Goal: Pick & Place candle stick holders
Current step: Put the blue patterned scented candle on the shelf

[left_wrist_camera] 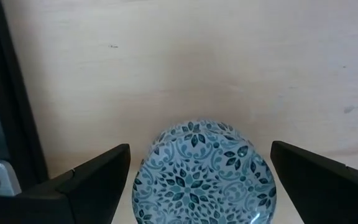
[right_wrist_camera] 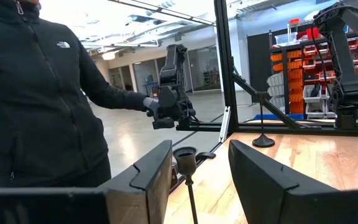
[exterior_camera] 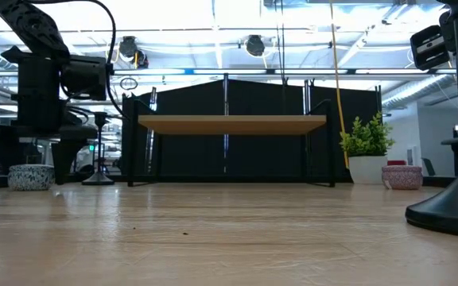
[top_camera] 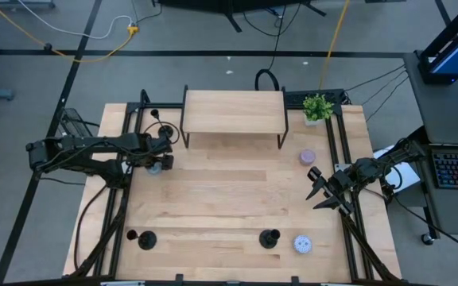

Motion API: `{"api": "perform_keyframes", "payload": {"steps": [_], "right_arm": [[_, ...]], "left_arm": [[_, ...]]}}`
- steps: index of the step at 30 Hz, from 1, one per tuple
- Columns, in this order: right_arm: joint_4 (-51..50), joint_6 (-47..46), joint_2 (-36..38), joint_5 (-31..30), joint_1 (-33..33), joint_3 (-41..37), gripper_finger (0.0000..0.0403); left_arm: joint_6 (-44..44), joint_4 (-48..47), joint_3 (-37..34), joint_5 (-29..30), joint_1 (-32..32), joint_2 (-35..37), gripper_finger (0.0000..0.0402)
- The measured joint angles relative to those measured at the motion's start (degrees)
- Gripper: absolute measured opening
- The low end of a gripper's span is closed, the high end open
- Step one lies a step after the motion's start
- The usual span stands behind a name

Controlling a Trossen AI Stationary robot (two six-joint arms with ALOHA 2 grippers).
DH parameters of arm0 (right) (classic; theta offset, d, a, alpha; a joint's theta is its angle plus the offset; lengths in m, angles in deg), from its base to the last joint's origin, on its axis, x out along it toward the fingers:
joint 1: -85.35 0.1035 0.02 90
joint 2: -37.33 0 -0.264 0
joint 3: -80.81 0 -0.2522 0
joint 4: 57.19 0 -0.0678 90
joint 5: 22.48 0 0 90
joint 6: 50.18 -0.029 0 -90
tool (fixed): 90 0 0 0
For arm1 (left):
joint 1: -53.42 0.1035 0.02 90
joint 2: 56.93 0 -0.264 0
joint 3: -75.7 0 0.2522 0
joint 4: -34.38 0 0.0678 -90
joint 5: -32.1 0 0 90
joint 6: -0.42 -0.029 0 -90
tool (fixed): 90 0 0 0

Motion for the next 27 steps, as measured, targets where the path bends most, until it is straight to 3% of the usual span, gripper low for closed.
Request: {"api": "perform_keyframes", "payload": {"steps": [17,25,27], "right_arm": [[0.0,0.0,0.0,0.0,0.02,-0.01,0.0151],[0.0,0.0,0.0,0.0,0.0,0.0,0.0151],[0.02,0.0,0.0,0.0,0.01,-0.01,0.0151]], "left_arm": [[1.58,-3.02,0.0,-0.56,0.02,0.0,0.0388],[1.4,-2.97,0.0,-0.45,0.02,0.02,0.0299],[1.41,-2.97,0.04,-0.31,0.02,0.04,0.0292]]}}
